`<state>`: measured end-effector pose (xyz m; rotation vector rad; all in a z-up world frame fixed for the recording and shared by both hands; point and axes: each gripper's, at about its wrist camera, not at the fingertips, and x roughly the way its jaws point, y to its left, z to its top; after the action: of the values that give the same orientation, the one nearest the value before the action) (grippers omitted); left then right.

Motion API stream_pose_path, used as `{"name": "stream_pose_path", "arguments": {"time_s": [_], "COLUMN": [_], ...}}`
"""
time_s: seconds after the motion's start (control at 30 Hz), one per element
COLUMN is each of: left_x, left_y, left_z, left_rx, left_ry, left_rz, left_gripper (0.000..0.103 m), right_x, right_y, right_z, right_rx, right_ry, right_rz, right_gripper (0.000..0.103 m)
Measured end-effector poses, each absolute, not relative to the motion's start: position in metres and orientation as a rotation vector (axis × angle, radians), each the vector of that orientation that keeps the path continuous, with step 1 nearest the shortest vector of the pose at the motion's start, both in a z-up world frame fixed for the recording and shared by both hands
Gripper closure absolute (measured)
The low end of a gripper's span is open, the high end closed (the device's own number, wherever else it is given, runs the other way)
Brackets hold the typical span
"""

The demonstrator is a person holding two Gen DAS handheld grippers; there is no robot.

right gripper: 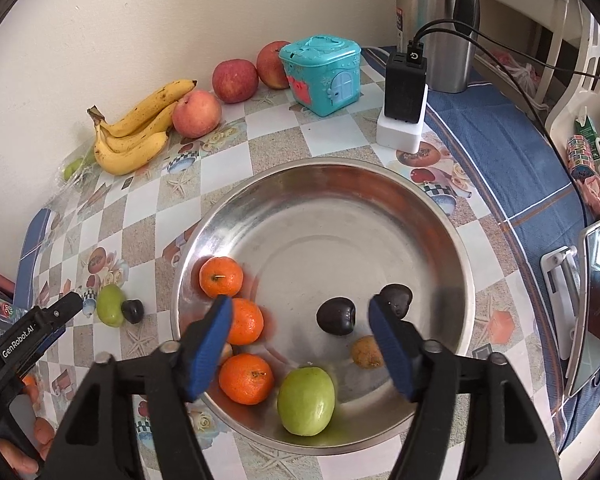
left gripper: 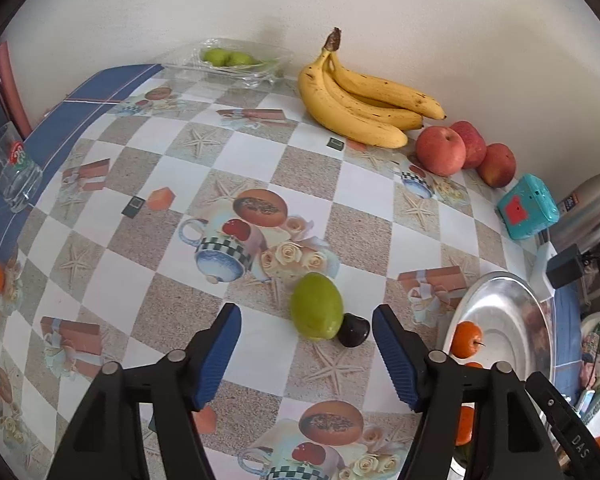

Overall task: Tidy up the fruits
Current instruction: 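Move both grippers toward the green pear-shaped fruit and dark plum on the table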

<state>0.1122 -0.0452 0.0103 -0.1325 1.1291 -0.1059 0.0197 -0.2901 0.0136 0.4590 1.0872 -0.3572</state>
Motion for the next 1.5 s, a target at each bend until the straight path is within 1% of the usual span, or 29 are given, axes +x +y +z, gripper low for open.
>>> {"name": "stream_pose_path", "arguments": {"time_s": [0.03, 0.1, 0.13, 0.17, 0.2, 0.23, 0.27, 0.63, 0.8, 1.17, 1.5], "left_x": [0.112, 0.111, 0.110, 0.110, 0.110, 0.109, 0.109, 0.101, 0.101, 0.107, 0.118], "left_y": [-0.044, -0.041, -0.040, -0.039, -0.038, -0.037, -0.036, -0.036, -0.034, -0.023, 0.016], "left_z": [0.010, 0.010, 0.010, 0.011, 0.011, 0.011, 0.011, 0.013, 0.016, 0.018, 0.024], "left_rx": [-0.133, -0.126, -0.122, -0.118, -0.117, -0.119, -0.120, -0.111, -0.123, -0.143, -0.158], "left_ry": [1.127, 1.112, 1.107, 1.103, 1.099, 1.099, 1.099, 1.098, 1.094, 1.105, 1.064], "left_rz": [-0.095, -0.071, -0.060, -0.051, -0.044, -0.041, -0.038, -0.035, -0.039, -0.062, -0.001], "left_gripper": [0.019, 0.003, 0.001, 0.000, 0.000, 0.000, 0.000, 0.000, 0.000, 0.000, 0.000], "right_x": [0.020, 0.020, 0.021, 0.021, 0.021, 0.021, 0.020, 0.021, 0.021, 0.025, 0.038], "right_y": [-0.290, -0.290, -0.290, -0.289, -0.290, -0.290, -0.290, -0.287, -0.284, -0.272, -0.248], "right_z": [0.013, 0.012, 0.012, 0.011, 0.011, 0.010, 0.009, 0.008, 0.014, 0.014, 0.006], "right_rx": [0.458, 0.455, 0.454, 0.452, 0.452, 0.455, 0.459, 0.492, 0.501, 0.421, 0.354], "right_ry": [1.086, 1.082, 1.081, 1.080, 1.081, 1.082, 1.084, 1.091, 1.060, 1.083, 1.116], "right_rz": [-0.355, -0.352, -0.352, -0.353, -0.355, -0.358, -0.358, -0.333, -0.321, -0.347, -0.335], "right_gripper": [0.025, 0.023, 0.023, 0.020, 0.012, 0.009, 0.009, 0.009, 0.009, 0.009, 0.009]}}
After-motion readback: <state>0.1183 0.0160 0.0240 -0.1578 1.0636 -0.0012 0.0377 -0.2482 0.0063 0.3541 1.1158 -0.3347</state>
